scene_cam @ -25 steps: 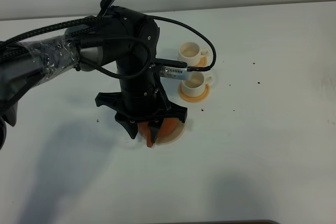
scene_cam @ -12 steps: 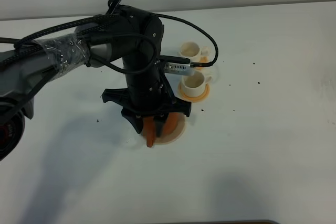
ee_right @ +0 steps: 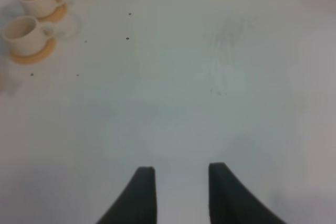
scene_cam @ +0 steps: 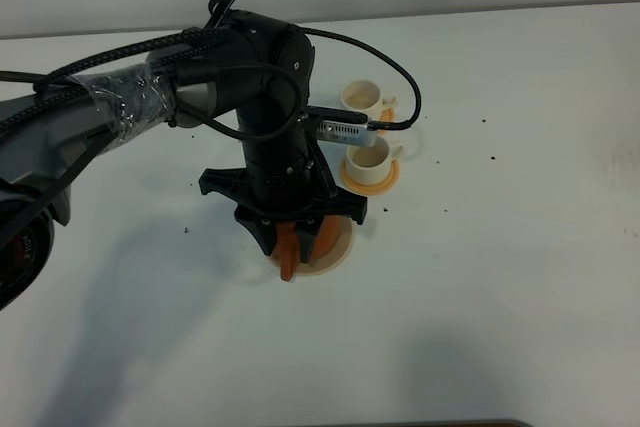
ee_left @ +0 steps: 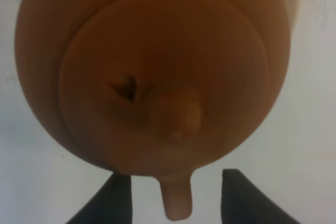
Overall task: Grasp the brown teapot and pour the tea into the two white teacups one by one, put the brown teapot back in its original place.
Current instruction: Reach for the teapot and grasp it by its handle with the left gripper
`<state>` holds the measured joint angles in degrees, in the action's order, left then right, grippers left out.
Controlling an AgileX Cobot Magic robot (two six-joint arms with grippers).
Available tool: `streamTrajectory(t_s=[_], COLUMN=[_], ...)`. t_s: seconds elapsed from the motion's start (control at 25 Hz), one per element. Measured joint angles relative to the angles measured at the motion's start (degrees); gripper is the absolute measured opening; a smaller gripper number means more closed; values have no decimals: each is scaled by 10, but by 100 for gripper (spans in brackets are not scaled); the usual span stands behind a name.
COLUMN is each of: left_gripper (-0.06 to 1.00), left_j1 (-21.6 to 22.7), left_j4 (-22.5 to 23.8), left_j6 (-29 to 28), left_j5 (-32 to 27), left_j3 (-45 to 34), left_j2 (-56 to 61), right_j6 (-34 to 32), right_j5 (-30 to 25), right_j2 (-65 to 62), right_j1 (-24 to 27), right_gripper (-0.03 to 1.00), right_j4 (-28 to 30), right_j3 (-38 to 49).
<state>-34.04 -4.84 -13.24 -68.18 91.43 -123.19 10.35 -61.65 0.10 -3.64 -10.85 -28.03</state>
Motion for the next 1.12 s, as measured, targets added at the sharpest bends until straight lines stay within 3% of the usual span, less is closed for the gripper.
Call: streamTrajectory(t_s=[0.64,1.04,1.12], left_gripper=[38,12,11], left_j1=[0,0,0], left_j4=[-12,-4,-3], left_j6=[2,-10,-11], left_j5=[0,0,0], left_j3=[0,0,0], left_j2=[-12,-14,-14], right_j6=[0,0,0], right_j5=[0,0,0], right_j2=[0,0,0], right_j1=[0,0,0], right_gripper=[24,24,24], right_j4=[0,0,0], right_j3=[0,0,0])
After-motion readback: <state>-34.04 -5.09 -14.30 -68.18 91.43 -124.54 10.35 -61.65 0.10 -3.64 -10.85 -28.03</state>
